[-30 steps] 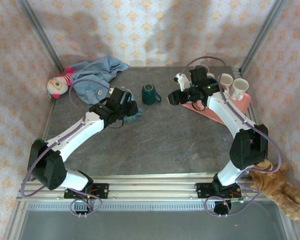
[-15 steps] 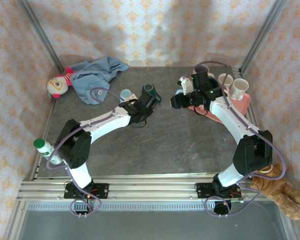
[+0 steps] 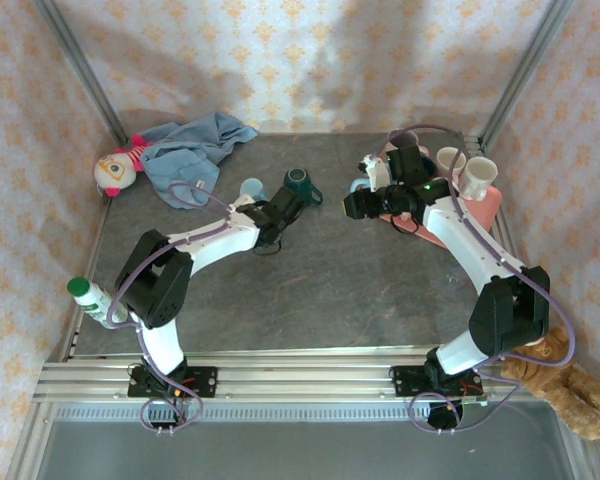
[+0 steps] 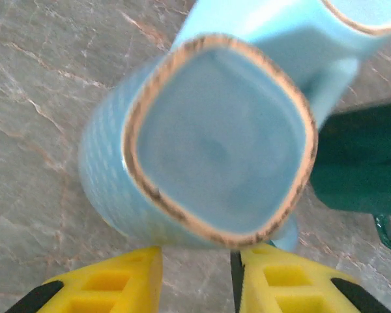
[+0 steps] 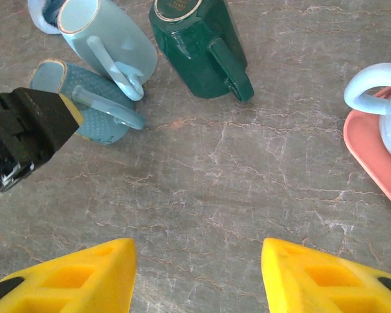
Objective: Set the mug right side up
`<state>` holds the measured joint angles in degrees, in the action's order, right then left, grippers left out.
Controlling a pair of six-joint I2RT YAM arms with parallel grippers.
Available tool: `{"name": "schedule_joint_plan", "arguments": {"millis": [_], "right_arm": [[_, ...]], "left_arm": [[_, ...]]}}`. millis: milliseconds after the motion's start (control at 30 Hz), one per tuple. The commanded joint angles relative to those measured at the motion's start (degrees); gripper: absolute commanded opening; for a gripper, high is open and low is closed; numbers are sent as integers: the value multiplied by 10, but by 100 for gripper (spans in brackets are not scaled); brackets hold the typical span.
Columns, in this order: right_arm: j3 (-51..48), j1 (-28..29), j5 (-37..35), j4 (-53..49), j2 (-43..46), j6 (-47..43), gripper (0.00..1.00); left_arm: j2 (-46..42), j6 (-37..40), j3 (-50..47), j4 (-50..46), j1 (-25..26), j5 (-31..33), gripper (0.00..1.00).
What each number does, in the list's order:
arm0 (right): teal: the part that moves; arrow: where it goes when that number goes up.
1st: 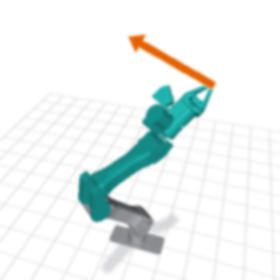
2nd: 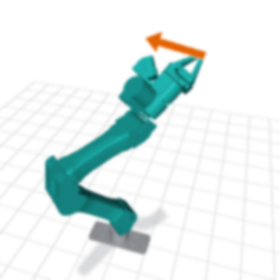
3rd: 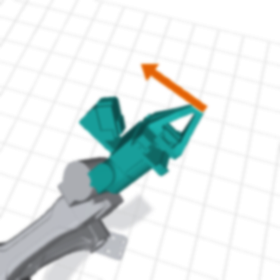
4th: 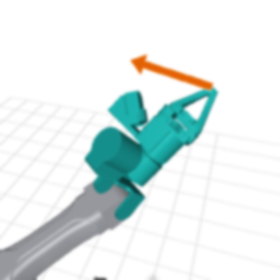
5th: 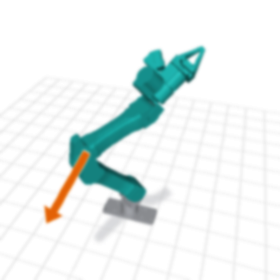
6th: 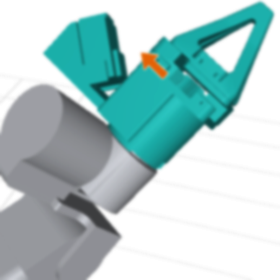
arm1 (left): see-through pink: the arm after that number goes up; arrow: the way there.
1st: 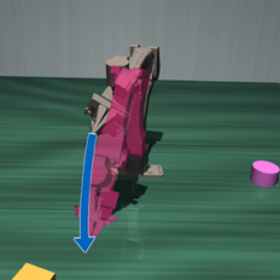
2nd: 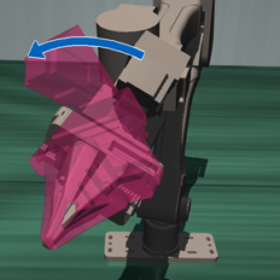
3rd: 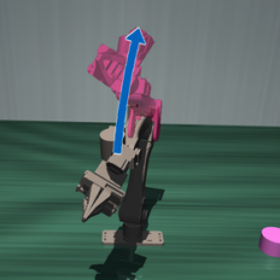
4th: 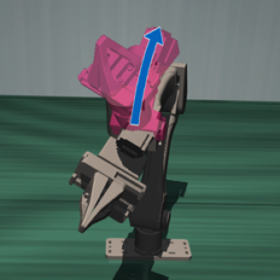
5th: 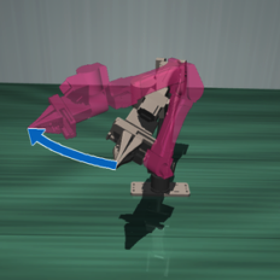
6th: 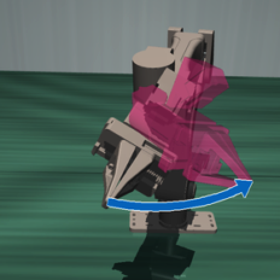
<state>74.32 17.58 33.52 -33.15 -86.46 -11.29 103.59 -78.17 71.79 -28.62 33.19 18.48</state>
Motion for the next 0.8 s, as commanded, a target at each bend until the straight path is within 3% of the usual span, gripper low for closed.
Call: {"name": "schedule_joint_plan", "arguments": {"millis": [0, 267, 467, 567, 767], "right_arm": [[3, -3, 7, -6, 21, 11, 53], [8, -3, 4, -5, 20, 24, 53], [8, -3, -1, -12, 21, 25, 53], [6, -3, -4, -9, 21, 28, 54], [0, -3, -7, 3, 18, 38, 54]], "left_arm": [[-41, 23, -26, -9, -34, 28, 33], [-118, 91, -83, -24, -82, 32, 34], [-160, 136, -82, -28, -88, -6, 43], [-137, 117, -51, -55, -83, -46, 52], [-70, 41, 22, -109, -52, -78, 55]]}}
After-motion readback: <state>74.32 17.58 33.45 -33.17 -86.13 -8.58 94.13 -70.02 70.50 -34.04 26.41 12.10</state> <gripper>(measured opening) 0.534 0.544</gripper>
